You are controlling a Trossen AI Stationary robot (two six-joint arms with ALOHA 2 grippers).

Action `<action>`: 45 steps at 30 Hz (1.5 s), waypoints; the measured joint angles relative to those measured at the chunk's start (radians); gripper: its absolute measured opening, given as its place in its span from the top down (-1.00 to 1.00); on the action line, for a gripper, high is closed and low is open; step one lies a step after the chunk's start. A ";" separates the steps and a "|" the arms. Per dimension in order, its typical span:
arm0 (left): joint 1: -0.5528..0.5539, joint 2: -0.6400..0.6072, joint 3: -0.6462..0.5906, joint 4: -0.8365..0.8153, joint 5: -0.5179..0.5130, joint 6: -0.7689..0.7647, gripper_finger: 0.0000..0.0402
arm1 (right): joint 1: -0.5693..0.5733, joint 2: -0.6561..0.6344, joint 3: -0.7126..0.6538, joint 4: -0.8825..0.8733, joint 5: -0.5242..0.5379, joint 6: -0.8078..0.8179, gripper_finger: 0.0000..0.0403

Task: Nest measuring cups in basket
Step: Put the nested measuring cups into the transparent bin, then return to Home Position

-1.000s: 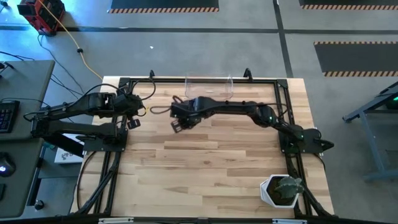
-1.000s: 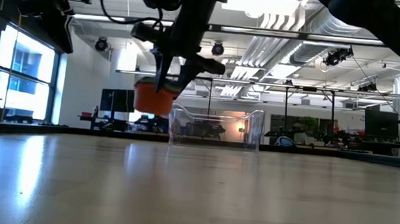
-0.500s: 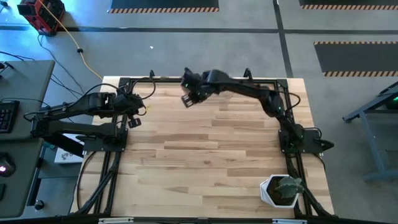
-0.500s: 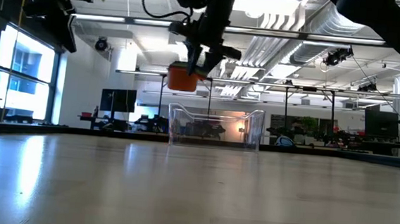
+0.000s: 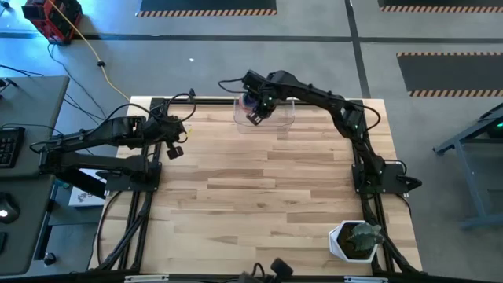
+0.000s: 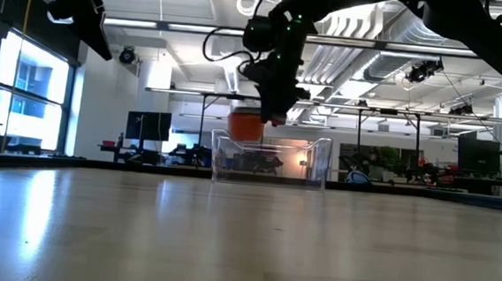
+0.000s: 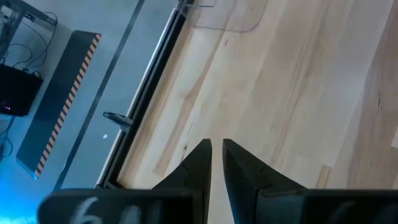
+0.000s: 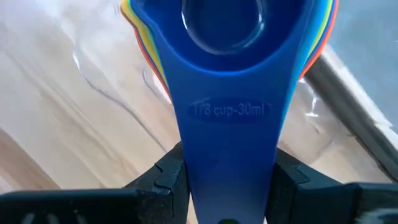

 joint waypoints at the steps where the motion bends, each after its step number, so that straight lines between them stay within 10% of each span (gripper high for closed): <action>1: 0.000 0.001 0.000 0.000 0.000 -0.001 0.84 | -0.002 0.000 -0.017 0.003 -0.006 -0.022 0.38; 17: 0.000 0.001 0.000 0.011 0.000 -0.074 0.84 | -0.057 0.002 -0.292 0.199 -0.047 -0.151 0.38; 31: 0.000 0.003 0.000 0.010 0.000 -0.167 0.84 | -0.064 0.002 -0.298 0.242 -0.069 -0.177 -0.06; 45: 0.000 -0.034 0.000 0.024 0.070 -0.171 0.84 | -0.066 -0.091 -0.298 0.248 -0.031 -0.143 -0.10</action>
